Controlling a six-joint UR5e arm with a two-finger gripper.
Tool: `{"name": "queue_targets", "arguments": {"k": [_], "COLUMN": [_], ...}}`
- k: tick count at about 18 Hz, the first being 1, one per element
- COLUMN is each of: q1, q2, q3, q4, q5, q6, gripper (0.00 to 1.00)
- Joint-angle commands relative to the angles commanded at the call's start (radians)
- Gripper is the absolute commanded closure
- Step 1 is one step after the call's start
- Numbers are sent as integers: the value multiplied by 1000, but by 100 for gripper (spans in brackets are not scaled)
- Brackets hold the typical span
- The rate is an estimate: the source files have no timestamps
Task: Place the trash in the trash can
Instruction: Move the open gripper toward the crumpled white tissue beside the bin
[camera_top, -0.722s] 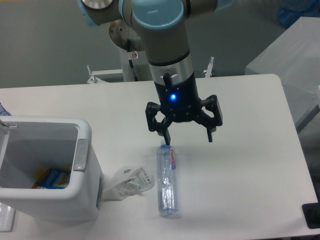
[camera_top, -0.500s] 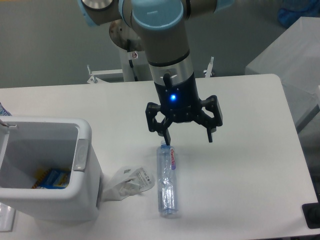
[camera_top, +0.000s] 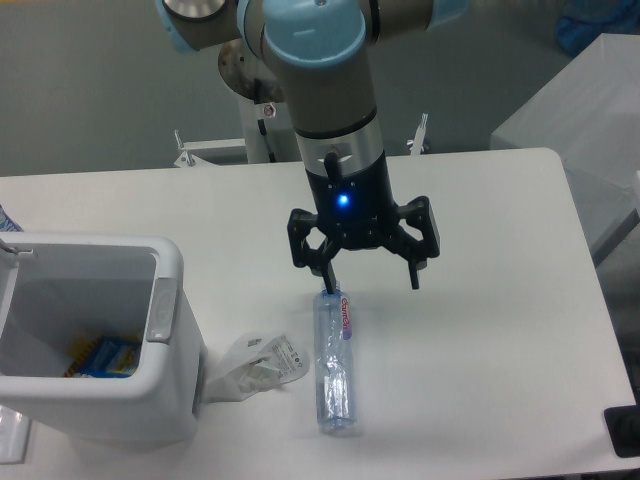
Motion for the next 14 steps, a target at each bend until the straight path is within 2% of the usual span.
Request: {"name": "queue_targets", "arguments": {"k": [1,2,4,8,14], "q1": [0,0,-3,-5,-11], "q2": [2,2,11,11,14], "q3": [-34,-60,-104,-146,-255], "q4": [58,89,108,112,114], "q5": [0,0,2,-2,-2], "q6": [-2,-9,-46,-17,220], "gripper": [0,0,0,0,0]}}
